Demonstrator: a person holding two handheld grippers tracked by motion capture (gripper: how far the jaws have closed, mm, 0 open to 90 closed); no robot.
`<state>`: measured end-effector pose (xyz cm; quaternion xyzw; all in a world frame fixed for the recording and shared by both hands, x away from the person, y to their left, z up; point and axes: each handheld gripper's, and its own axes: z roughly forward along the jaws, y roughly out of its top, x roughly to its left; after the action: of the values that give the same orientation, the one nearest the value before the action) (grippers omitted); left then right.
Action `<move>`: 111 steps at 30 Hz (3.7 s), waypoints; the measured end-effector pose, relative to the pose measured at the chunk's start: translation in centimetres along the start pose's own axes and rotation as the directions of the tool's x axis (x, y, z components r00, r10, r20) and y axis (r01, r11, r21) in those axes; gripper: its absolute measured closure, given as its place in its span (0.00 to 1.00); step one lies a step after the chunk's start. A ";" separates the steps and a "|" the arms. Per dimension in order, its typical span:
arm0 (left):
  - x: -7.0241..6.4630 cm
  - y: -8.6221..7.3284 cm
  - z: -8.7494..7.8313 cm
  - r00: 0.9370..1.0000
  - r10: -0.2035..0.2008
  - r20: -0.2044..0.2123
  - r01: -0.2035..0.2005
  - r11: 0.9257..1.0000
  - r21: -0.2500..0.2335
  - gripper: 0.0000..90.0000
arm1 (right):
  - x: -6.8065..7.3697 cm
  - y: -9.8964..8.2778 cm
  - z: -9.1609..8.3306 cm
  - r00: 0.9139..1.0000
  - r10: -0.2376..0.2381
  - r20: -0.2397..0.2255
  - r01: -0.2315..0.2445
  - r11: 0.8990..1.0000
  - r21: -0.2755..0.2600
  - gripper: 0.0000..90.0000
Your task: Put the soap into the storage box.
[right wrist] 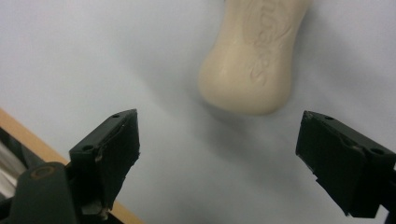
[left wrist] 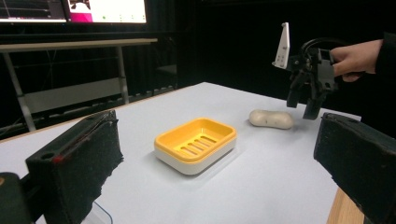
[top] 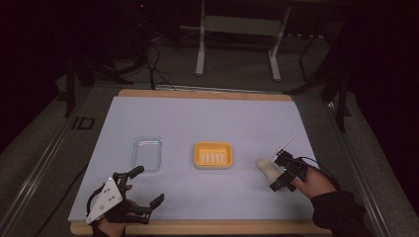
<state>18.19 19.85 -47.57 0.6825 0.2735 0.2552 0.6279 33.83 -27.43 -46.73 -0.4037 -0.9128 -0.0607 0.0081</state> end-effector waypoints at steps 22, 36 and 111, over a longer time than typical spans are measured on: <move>-0.1 0.0 0.1 1.000 0.005 0.009 -0.005 1.000 0.001 0.01 | -0.4 2.1 -0.6 0.999 0.004 0.034 -0.001 0.996 -0.089 0.13; -0.1 0.0 0.1 1.000 0.008 0.009 -0.008 1.000 0.001 0.01 | -0.5 2.9 0.3 0.997 0.023 0.070 -0.014 0.991 -0.136 0.16; -0.2 -0.1 0.4 1.000 0.022 0.017 -0.022 1.000 0.021 0.01 | -1.9 5.0 0.3 0.881 -0.474 0.017 0.473 0.874 -0.110 0.55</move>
<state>18.36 19.46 -47.71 0.6943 0.2634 0.2535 0.6199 38.77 -25.46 -46.64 -0.1679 -0.9790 -0.1134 -0.0245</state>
